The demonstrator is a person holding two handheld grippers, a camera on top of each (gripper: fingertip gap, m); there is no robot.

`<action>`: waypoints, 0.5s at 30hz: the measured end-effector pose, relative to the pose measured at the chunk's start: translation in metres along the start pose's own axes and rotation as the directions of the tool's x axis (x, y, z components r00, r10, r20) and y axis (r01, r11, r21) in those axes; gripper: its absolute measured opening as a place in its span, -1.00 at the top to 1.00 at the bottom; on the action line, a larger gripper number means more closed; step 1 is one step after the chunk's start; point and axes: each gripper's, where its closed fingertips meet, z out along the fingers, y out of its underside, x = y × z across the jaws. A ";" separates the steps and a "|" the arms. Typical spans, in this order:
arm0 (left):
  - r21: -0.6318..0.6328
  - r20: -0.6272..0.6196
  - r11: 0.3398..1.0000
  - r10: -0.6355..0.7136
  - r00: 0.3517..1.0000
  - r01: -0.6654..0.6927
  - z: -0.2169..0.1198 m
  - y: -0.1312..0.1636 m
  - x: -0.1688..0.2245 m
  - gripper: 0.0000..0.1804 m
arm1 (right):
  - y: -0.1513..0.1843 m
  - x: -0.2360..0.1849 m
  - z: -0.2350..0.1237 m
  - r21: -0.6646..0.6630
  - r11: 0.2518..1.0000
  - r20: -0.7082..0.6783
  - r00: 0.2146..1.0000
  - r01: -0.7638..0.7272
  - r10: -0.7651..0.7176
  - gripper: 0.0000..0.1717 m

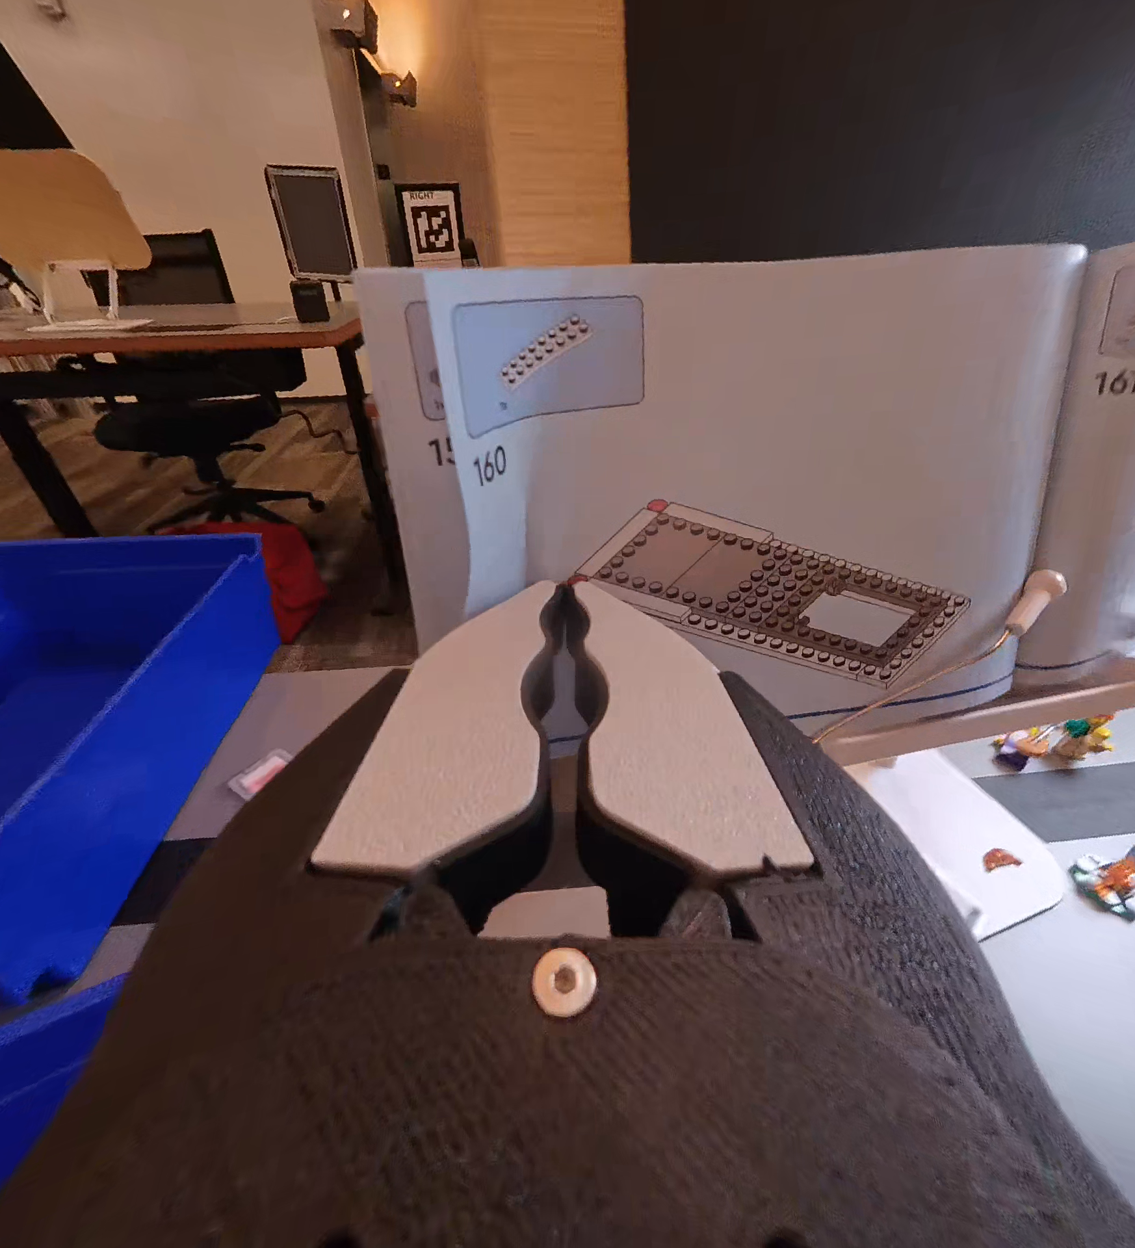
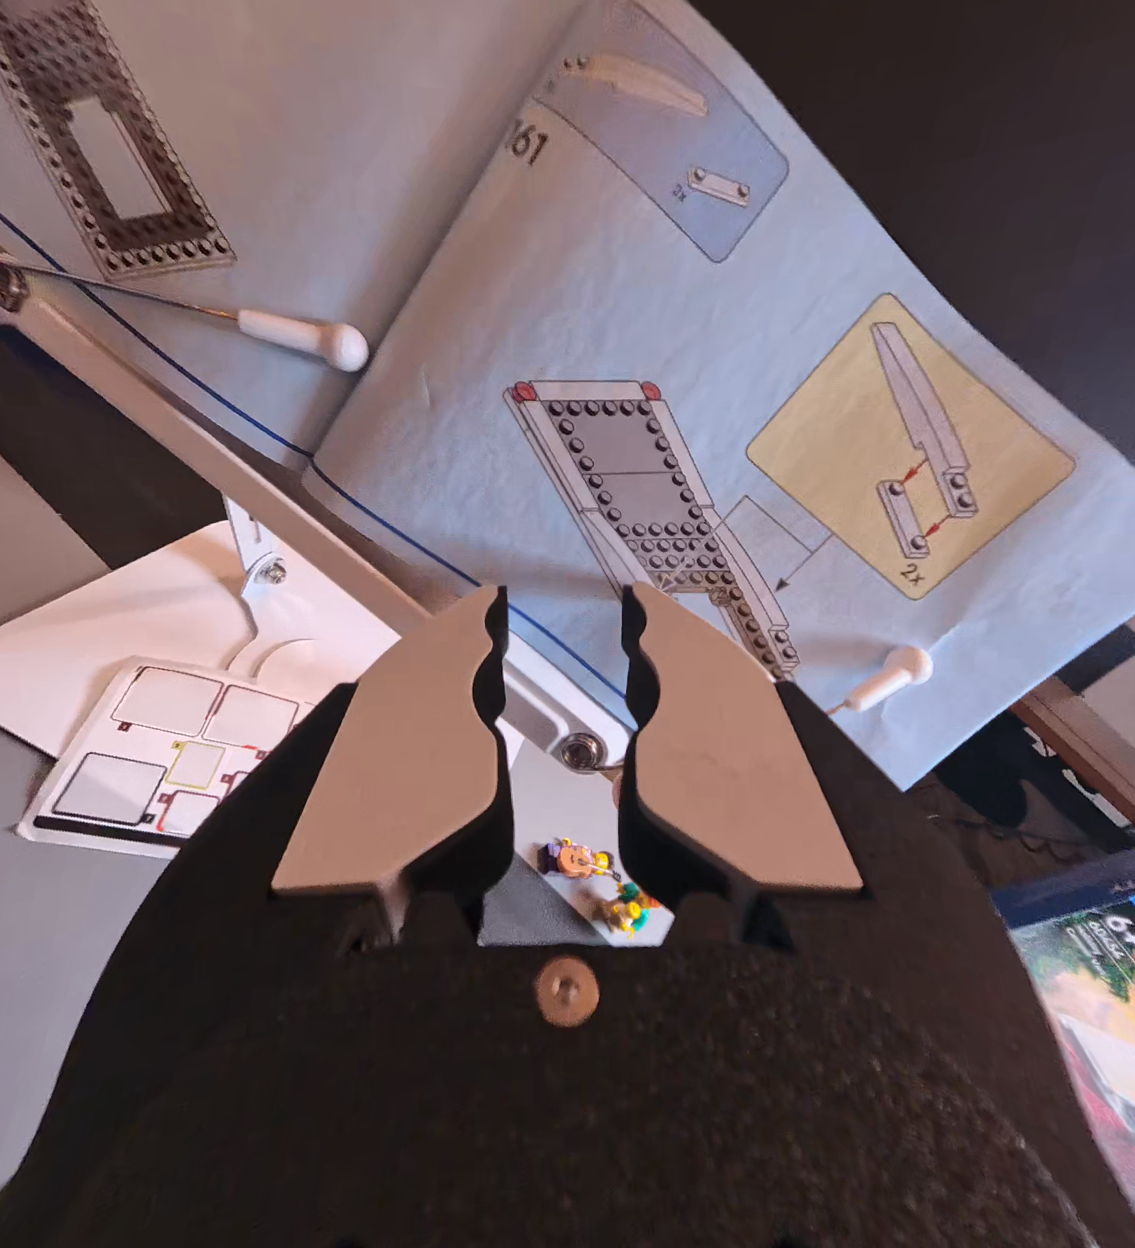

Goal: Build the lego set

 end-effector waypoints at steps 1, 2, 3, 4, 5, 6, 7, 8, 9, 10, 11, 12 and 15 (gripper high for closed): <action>0.015 -0.009 0.998 -0.063 0.998 0.064 0.000 -0.001 -0.003 1.00 | 0.000 0.003 0.000 0.017 1.000 -0.015 1.000 0.007 -0.007 0.69; 0.040 -0.002 0.989 -0.146 0.989 0.146 -0.001 -0.003 -0.010 1.00 | 0.002 0.005 0.000 0.016 1.000 -0.030 0.999 0.021 -0.020 0.71; 0.066 -0.006 0.972 -0.226 0.974 0.225 -0.002 -0.004 -0.018 1.00 | 0.003 0.006 0.000 0.016 0.999 -0.035 0.999 0.029 -0.029 0.72; 0.082 -0.024 0.955 -0.285 0.958 0.286 -0.002 -0.005 -0.023 1.00 | 0.003 0.006 -0.001 0.014 0.999 -0.038 0.999 0.030 -0.029 0.72; 0.076 -0.049 0.948 -0.306 0.951 0.309 -0.001 -0.005 -0.024 1.00 | 0.004 0.006 -0.001 0.015 1.000 -0.036 0.999 0.026 -0.026 0.72; 0.067 -0.054 0.949 -0.304 0.951 0.308 0.001 -0.005 -0.024 1.00 | 0.005 0.006 -0.002 0.020 1.000 -0.035 0.999 0.020 -0.019 0.72; 0.059 -0.046 0.954 -0.292 0.955 0.295 0.002 -0.005 -0.024 1.00 | 0.005 0.006 -0.003 0.024 1.000 -0.033 0.999 0.013 -0.012 0.73; 0.056 -0.040 0.956 -0.285 0.958 0.287 0.003 -0.005 -0.024 1.00 | 0.005 0.006 -0.004 0.027 1.000 -0.028 1.000 0.006 -0.006 0.73; 0.052 -0.038 0.956 -0.286 0.957 0.288 0.003 -0.006 -0.024 1.00 | 0.005 0.006 -0.006 0.028 1.000 -0.021 1.000 -0.006 0.006 0.71; 0.048 -0.039 0.953 -0.297 0.954 0.298 0.003 -0.006 -0.024 1.00 | 0.003 0.005 -0.011 0.040 0.999 -0.012 1.000 -0.024 0.025 0.69; 0.047 -0.045 0.948 -0.314 0.948 0.316 0.003 -0.007 -0.025 1.00 | -0.001 0.004 -0.019 0.064 0.997 0.003 0.999 -0.045 0.045 0.69; 0.048 -0.048 0.943 -0.327 0.944 0.329 0.002 -0.008 -0.026 1.00 | -0.007 0.003 -0.029 0.093 0.993 0.017 0.998 -0.066 0.065 0.68; 0.087 -0.051 0.944 -0.316 0.948 0.319 -0.006 -0.017 -0.026 1.00 | -0.021 0.000 -0.074 0.177 0.972 0.074 0.987 -0.153 0.142 0.68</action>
